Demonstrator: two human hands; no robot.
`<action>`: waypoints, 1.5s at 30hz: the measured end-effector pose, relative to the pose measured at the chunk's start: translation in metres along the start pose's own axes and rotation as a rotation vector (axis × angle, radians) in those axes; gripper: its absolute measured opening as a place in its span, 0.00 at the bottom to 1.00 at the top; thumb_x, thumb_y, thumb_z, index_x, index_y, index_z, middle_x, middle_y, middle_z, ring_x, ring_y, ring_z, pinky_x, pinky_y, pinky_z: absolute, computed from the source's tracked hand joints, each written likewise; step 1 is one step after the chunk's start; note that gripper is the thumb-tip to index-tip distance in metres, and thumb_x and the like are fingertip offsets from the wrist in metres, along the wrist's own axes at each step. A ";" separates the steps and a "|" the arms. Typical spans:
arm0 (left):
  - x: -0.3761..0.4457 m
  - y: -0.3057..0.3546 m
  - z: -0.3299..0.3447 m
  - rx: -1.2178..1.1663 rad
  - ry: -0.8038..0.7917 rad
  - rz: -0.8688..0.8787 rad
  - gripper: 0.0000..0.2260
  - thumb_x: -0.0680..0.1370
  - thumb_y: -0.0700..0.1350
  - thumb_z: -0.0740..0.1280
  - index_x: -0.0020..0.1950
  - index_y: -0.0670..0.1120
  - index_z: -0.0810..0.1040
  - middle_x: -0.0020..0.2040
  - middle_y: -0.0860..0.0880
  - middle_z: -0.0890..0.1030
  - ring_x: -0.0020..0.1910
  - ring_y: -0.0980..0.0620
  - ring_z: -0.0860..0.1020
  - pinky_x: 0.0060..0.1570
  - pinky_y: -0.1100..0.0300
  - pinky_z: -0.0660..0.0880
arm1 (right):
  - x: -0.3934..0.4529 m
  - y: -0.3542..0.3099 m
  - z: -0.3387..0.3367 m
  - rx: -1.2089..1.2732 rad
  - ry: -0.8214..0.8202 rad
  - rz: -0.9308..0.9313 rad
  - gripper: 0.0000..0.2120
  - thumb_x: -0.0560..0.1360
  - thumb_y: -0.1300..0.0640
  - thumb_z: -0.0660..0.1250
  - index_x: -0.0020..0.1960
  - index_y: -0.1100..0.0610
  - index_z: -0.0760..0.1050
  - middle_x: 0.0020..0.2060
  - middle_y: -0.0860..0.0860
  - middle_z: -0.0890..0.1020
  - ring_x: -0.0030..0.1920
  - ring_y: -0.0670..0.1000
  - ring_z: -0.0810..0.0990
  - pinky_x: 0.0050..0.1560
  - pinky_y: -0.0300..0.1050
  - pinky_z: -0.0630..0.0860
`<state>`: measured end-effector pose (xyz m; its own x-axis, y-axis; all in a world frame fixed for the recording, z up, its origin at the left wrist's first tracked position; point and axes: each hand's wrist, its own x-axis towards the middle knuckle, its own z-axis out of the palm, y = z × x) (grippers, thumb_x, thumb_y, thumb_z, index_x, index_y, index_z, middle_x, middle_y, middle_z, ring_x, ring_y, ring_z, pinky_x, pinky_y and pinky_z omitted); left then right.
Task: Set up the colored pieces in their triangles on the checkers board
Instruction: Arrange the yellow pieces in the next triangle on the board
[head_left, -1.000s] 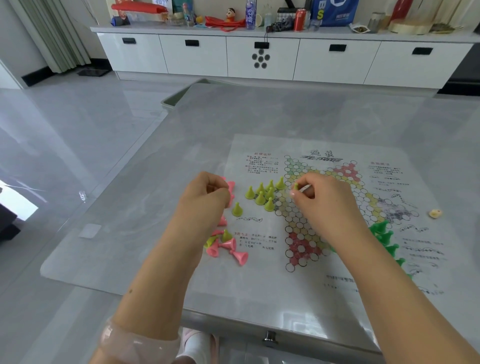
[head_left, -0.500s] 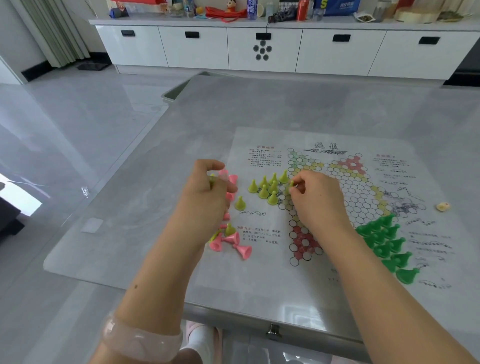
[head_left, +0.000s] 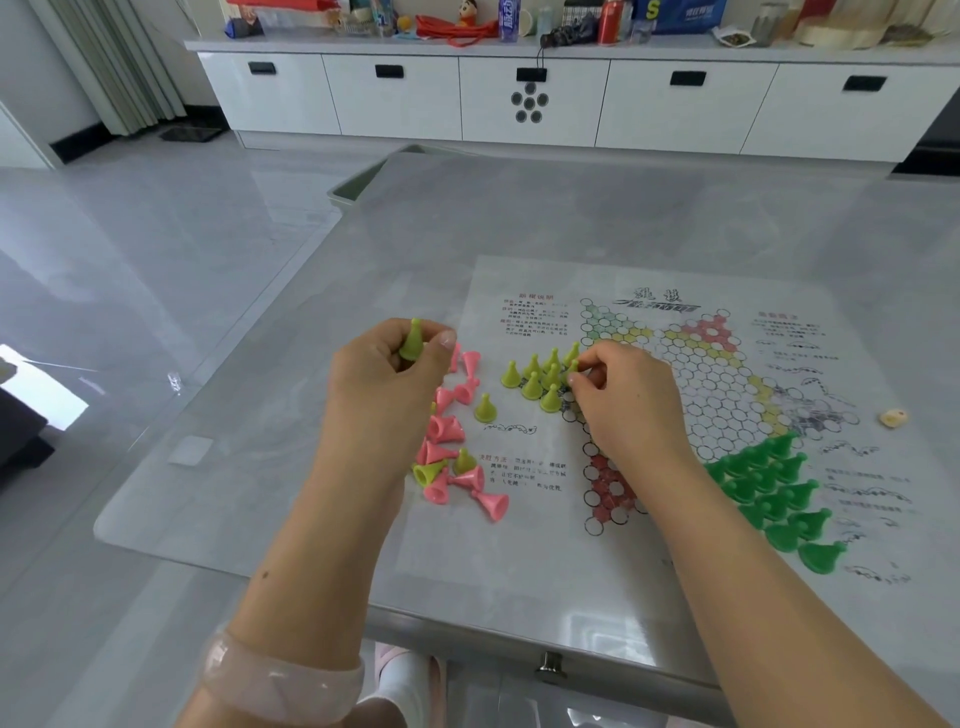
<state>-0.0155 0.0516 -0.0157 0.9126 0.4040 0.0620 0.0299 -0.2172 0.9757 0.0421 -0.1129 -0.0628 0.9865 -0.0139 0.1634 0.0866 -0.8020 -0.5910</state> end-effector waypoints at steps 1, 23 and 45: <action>0.000 0.001 0.000 -0.001 0.008 -0.005 0.09 0.77 0.43 0.64 0.38 0.53 0.78 0.21 0.59 0.70 0.22 0.61 0.65 0.23 0.72 0.65 | 0.000 0.000 0.000 -0.003 0.004 -0.004 0.03 0.75 0.57 0.64 0.46 0.56 0.75 0.42 0.50 0.78 0.41 0.50 0.73 0.38 0.40 0.66; 0.000 0.000 0.000 -0.024 -0.001 -0.032 0.12 0.77 0.40 0.60 0.43 0.57 0.77 0.32 0.53 0.73 0.31 0.56 0.71 0.31 0.64 0.67 | -0.003 0.002 -0.005 0.085 0.035 -0.002 0.03 0.72 0.58 0.68 0.45 0.55 0.77 0.35 0.46 0.75 0.38 0.47 0.73 0.38 0.39 0.68; -0.004 0.000 0.003 0.003 -0.042 -0.064 0.04 0.76 0.42 0.63 0.43 0.50 0.72 0.35 0.52 0.80 0.23 0.62 0.70 0.24 0.69 0.69 | -0.007 0.001 -0.007 -0.047 0.017 0.023 0.06 0.74 0.56 0.64 0.48 0.55 0.78 0.44 0.51 0.80 0.45 0.51 0.77 0.41 0.42 0.73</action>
<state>-0.0179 0.0468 -0.0161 0.9253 0.3792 -0.0094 0.0897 -0.1946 0.9768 0.0343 -0.1177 -0.0593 0.9855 -0.0428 0.1641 0.0568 -0.8285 -0.5571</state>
